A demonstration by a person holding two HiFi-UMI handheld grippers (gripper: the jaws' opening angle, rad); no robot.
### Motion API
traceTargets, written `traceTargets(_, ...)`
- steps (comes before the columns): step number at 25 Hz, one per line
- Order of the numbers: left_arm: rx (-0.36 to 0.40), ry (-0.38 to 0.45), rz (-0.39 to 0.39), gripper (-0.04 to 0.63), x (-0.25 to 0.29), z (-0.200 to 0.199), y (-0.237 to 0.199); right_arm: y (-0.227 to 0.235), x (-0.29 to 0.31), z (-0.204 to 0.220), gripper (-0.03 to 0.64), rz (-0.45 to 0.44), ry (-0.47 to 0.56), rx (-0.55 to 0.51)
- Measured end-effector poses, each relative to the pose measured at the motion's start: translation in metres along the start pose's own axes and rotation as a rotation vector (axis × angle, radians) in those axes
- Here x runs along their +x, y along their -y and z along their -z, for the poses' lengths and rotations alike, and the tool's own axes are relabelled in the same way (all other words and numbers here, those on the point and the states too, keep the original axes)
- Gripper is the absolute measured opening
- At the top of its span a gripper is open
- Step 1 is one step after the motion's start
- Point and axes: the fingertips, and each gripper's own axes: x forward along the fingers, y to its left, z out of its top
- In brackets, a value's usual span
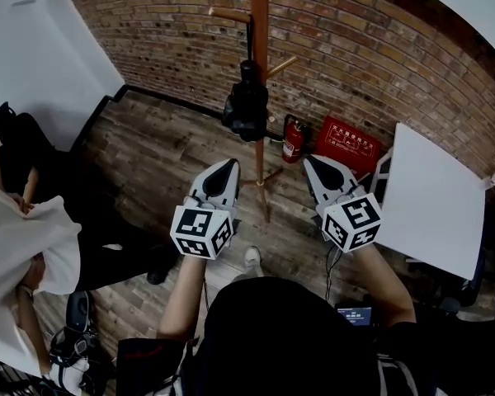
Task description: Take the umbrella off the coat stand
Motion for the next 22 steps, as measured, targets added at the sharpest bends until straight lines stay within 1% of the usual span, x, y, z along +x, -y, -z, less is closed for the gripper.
traceTargets(6, -0.005, -0.01, 0.028, 0.017, 0.017, 0.001, -0.016, -0.001, 0.023, -0.006, 0.028, 0.019, 0.019, 0.012)
traceTargets(13, -0.007, -0.01, 0.083, 0.017, 0.039, -0.007, -0.028, 0.009, 0.046, -0.018, 0.028, 0.077, 0.047, 0.049)
traceTargets(18, -0.004, 0.007, 0.112, 0.017, 0.046, -0.015, -0.039, 0.015, 0.061, -0.024, 0.028, 0.112, 0.066, 0.081)
traceTargets(22, -0.009, 0.017, 0.122, 0.017, 0.049, -0.017, -0.048, 0.013, 0.071, -0.027, 0.028, 0.125, 0.073, 0.074)
